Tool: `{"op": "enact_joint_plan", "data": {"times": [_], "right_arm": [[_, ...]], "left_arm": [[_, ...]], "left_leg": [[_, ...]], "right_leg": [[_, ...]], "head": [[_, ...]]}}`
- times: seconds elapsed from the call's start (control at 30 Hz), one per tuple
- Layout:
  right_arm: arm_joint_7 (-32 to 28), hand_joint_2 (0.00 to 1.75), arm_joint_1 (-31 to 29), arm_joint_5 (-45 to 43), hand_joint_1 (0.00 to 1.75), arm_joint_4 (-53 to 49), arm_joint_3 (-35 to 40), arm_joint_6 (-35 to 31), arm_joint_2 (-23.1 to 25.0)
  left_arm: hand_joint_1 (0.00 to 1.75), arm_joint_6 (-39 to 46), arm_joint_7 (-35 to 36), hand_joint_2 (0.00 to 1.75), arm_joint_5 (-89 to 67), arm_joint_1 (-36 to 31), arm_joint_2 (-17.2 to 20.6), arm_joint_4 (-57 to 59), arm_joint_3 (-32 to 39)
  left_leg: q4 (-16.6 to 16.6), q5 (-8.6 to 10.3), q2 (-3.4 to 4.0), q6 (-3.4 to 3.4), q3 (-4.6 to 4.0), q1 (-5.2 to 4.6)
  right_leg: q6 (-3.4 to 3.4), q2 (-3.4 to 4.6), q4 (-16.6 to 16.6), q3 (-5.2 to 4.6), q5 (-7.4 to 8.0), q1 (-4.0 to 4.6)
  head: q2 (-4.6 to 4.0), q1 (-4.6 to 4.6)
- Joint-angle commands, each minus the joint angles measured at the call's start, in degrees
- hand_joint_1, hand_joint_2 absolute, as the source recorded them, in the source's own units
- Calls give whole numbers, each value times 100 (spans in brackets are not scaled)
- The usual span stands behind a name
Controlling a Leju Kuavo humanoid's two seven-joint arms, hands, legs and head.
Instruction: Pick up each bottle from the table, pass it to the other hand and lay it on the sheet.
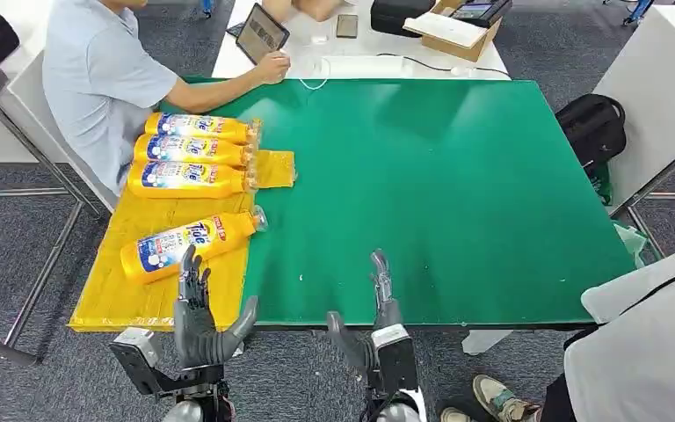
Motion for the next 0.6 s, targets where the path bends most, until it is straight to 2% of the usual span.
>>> {"op": "enact_joint_plan", "data": {"times": [0.03, 0.3, 0.6], "right_arm": [[-75, 175, -104, 97, 0, 158, 48, -119, -65], [-181, 175, -66, 251, 0, 143, -1, -536, -26], [-181, 175, -39, 274, 0, 47, 35, -687, -63]], "left_arm": [[0, -8, 15, 175, -63, -188, 146, 259, -172], [0, 26, 10, 175, -325, -218, 187, 331, -274], [0, 48, 28, 175, -484, -262, 179, 441, -335]], "left_leg": [[-4, -5, -1, -6, 17, 5], [-5, -8, 3, -9, 24, 5], [-5, -3, -1, -6, 14, 3]], "right_leg": [[-11, 0, -6, 19, -5, 6], [-14, 5, -6, 24, -6, 6], [-10, 0, -5, 14, -4, 3]], "head": [[0, 0], [0, -2], [0, 0]]}}
